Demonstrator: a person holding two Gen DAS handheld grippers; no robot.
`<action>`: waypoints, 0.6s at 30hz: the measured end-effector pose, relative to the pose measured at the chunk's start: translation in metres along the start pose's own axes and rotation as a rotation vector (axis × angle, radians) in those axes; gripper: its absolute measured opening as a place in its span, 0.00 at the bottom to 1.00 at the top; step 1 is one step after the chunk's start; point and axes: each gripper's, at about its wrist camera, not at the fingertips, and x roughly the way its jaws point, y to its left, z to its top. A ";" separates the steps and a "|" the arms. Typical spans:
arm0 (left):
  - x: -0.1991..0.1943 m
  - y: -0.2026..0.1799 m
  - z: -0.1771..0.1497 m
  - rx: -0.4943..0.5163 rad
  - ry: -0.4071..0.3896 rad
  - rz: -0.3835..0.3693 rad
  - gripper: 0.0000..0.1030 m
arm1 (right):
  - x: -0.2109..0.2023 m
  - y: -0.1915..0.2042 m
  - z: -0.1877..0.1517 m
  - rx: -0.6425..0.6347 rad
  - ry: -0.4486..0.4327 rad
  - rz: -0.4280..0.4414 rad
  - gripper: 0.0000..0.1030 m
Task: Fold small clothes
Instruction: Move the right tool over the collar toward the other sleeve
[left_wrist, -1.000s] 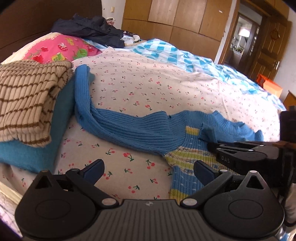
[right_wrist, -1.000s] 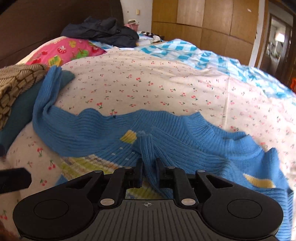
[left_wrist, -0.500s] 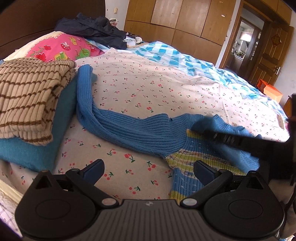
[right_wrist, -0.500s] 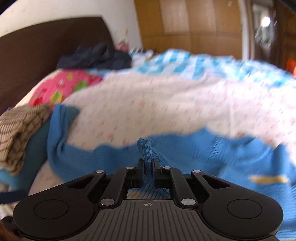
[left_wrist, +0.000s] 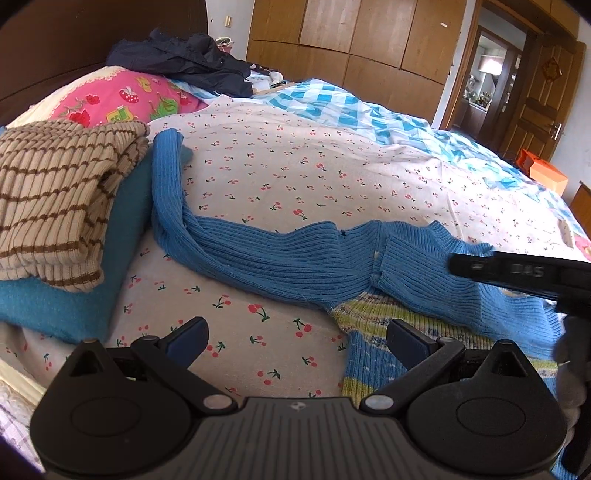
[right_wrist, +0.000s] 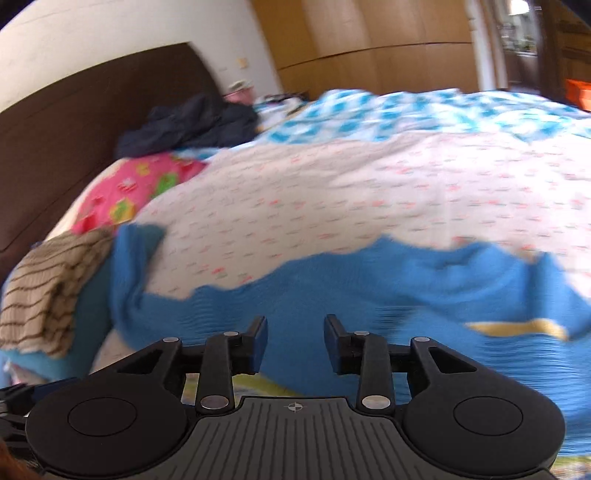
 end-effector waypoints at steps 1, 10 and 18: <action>0.000 -0.001 0.000 0.005 0.001 0.003 1.00 | -0.003 -0.009 0.000 0.013 -0.008 -0.036 0.33; 0.007 -0.023 -0.004 0.114 0.014 0.039 1.00 | -0.004 -0.088 -0.014 0.192 0.047 -0.267 0.32; 0.009 -0.032 -0.007 0.166 0.016 0.062 1.00 | -0.020 -0.072 -0.013 0.140 0.005 -0.279 0.32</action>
